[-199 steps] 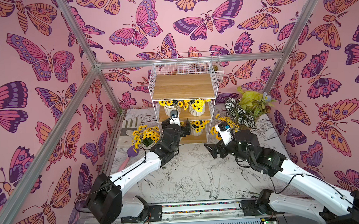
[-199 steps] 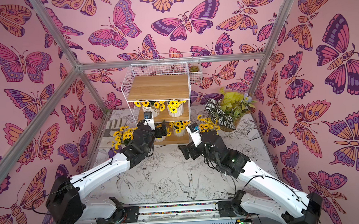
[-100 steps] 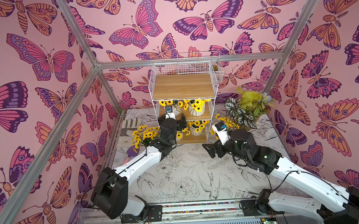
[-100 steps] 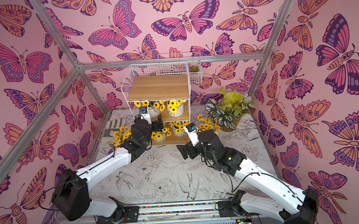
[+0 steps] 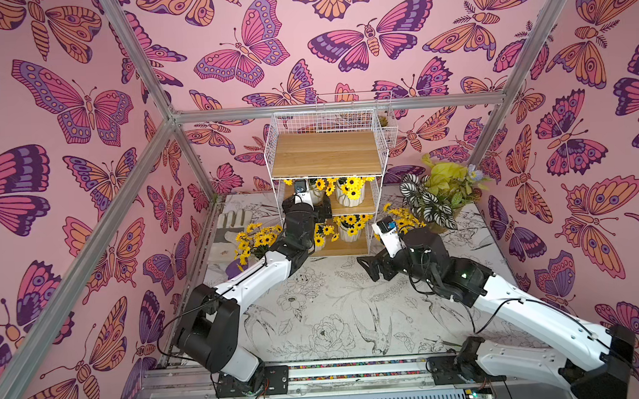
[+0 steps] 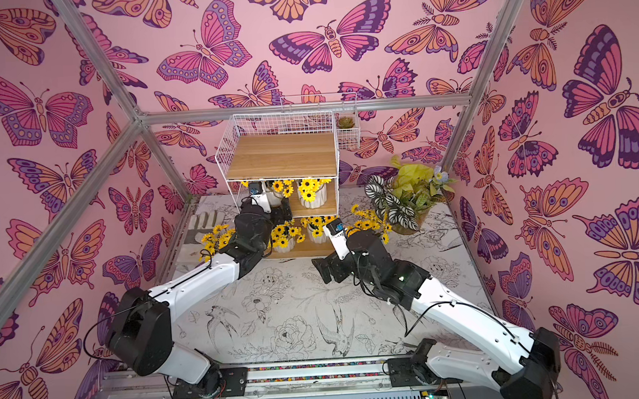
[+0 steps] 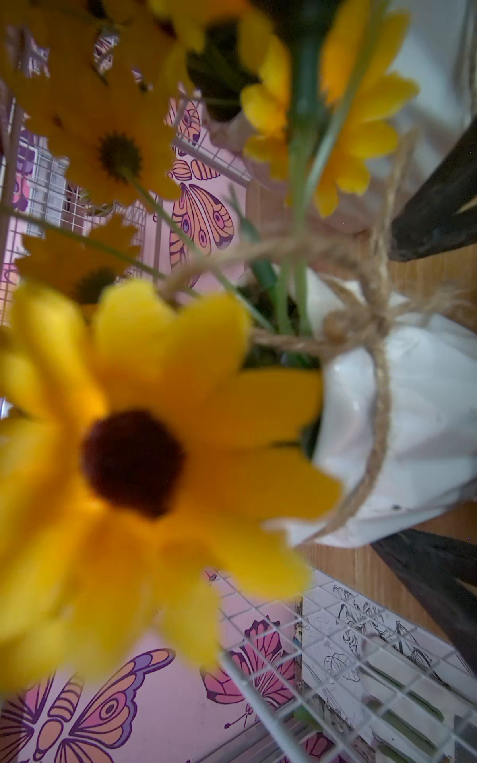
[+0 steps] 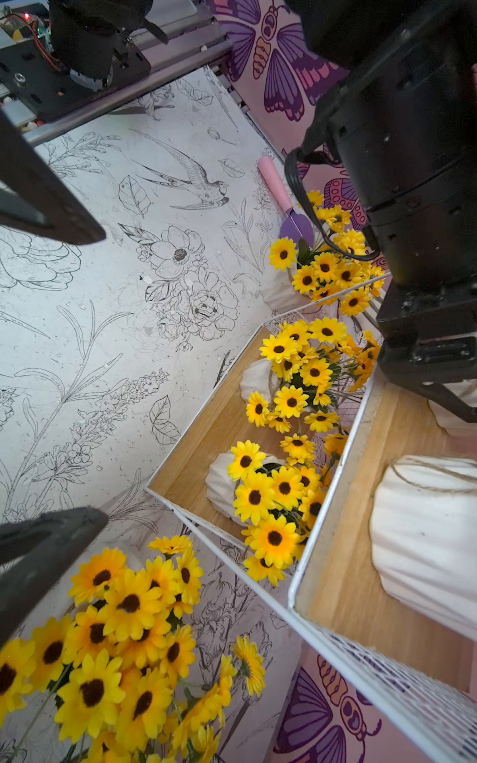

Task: Take the sunflower pots off the shelves
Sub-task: Pick up the sunflower pot from the shelf.

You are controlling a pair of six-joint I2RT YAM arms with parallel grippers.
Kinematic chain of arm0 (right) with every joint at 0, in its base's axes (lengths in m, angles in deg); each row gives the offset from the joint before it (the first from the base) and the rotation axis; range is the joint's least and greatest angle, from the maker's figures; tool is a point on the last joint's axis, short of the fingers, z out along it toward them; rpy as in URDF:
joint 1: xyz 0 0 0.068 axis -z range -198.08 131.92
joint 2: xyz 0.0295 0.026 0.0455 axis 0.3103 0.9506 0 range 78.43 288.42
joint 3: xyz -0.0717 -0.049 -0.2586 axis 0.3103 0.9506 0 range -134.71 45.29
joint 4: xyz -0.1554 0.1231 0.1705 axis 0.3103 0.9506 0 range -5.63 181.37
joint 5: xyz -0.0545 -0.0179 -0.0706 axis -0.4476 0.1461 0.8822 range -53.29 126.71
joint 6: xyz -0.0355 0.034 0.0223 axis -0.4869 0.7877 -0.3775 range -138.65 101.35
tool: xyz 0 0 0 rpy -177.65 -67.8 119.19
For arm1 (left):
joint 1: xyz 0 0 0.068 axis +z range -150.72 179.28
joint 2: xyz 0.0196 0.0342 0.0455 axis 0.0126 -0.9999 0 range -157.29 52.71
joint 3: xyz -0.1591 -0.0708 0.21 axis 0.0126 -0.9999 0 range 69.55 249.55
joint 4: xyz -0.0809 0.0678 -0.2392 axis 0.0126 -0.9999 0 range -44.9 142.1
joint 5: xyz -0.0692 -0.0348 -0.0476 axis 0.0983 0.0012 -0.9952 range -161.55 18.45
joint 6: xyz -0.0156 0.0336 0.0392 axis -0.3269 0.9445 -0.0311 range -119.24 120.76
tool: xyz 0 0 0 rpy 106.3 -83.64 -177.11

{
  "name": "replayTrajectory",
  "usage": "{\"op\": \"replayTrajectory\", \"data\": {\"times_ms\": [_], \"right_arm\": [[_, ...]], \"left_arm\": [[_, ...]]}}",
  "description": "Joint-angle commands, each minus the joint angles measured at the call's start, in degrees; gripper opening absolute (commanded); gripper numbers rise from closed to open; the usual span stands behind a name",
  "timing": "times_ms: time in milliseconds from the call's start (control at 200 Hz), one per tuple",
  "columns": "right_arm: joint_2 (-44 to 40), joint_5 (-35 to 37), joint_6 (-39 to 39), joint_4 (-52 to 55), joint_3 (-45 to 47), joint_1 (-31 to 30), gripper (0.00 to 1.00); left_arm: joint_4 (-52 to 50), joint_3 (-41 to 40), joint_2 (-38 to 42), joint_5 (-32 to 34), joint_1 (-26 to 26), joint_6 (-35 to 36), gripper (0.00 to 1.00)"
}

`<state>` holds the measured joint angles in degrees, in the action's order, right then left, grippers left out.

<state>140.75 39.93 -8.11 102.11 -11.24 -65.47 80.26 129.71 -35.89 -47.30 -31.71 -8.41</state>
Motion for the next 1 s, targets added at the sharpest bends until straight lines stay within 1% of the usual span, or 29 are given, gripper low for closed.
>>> {"op": "replayTrajectory", "data": {"times_ms": [0, 340, 571, 881, 936, 996], "right_arm": [[0.6, -0.8, 0.7, -0.3, -2.1, -0.4, 0.99], [1.9, -1.2, 1.5, -0.6, -2.1, -0.4, 0.99], [3.1, -1.5, 1.8, -0.6, -2.2, -0.5, 0.99], [4.0, -1.4, 2.3, -0.5, -1.5, -0.5, 0.99], [4.1, -1.4, 2.3, -0.3, -1.4, -0.5, 0.99], [4.1, -1.3, 2.5, -0.4, -1.1, -0.5, 0.99]], "left_arm": [[0.8, 0.6, -2.3, -1.1, 1.0, 0.5, 1.0], [1.2, 5.3, -7.6, -0.6, 1.6, 2.1, 1.0], [4.7, 5.5, -9.7, 1.1, 1.8, 2.1, 1.0], [7.2, 6.8, -13.1, 1.4, 1.9, 2.1, 1.0], [7.8, 6.4, -13.2, 1.5, 1.9, 2.2, 0.98], [8.0, 6.2, -13.1, 1.0, 1.9, 2.3, 0.94]]}}
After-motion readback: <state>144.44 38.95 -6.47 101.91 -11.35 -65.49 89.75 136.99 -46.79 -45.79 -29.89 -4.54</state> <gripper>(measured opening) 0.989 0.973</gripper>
